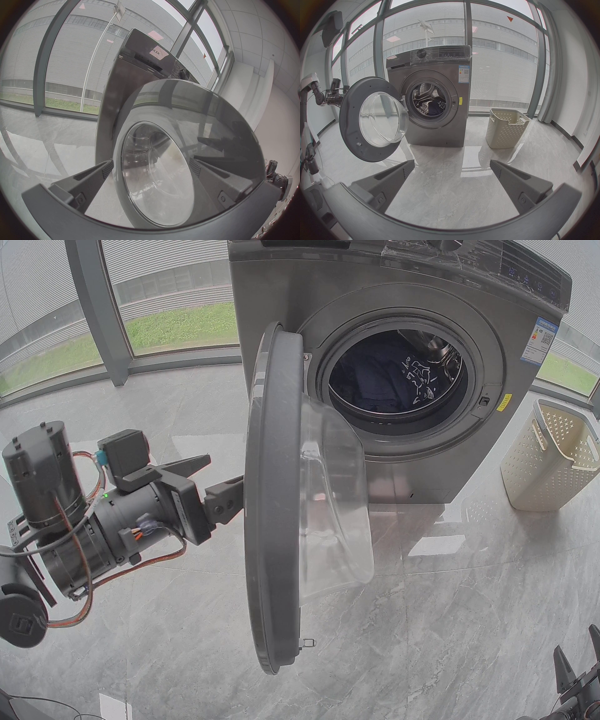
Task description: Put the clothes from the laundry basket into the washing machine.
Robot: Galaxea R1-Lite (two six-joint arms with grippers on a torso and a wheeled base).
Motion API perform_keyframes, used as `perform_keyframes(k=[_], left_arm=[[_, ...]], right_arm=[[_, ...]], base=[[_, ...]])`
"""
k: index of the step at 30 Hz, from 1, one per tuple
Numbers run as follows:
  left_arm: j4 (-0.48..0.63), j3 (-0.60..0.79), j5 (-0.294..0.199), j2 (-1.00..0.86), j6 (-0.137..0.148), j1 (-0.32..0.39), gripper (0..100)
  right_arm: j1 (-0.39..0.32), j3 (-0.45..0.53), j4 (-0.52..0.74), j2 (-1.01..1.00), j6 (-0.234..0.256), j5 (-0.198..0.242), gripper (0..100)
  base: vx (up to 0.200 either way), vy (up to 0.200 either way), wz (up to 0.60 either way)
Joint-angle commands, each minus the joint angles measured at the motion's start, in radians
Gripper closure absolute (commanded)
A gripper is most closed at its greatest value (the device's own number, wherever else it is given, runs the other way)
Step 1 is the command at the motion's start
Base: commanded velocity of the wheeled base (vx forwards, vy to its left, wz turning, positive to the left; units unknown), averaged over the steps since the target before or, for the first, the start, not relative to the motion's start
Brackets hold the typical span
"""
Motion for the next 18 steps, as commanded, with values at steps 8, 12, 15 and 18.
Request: perform_keyframes(k=[8, 12, 15, 18], left_arm=[[-0.070, -0.126, 0.004, 0.179, -0.003, -0.002, 0], [-0.106, -0.254, 0.007, 0.266, -0.004, 0.003, 0], [-0.106, -0.382, 0.020, 0.334, -0.006, 0.000, 0], [-0.109, -0.514, 0.063, 0.429, -0.009, -0.011, 0]], right_arm=[[0.000, 0.010, 0.000, -0.015, 0.000, 0.000, 0], [0.000, 0.010, 0.000, -0.015, 0.000, 0.000, 0], [0.000, 0.010, 0.000, -0.015, 0.000, 0.000, 0], [0.000, 0.010, 0.000, -0.015, 0.000, 0.000, 0]], base=[[0.000, 0.000, 0.00], [0.000, 0.000, 0.00], [0.000, 0.000, 0.00], [0.000, 0.000, 0.00]])
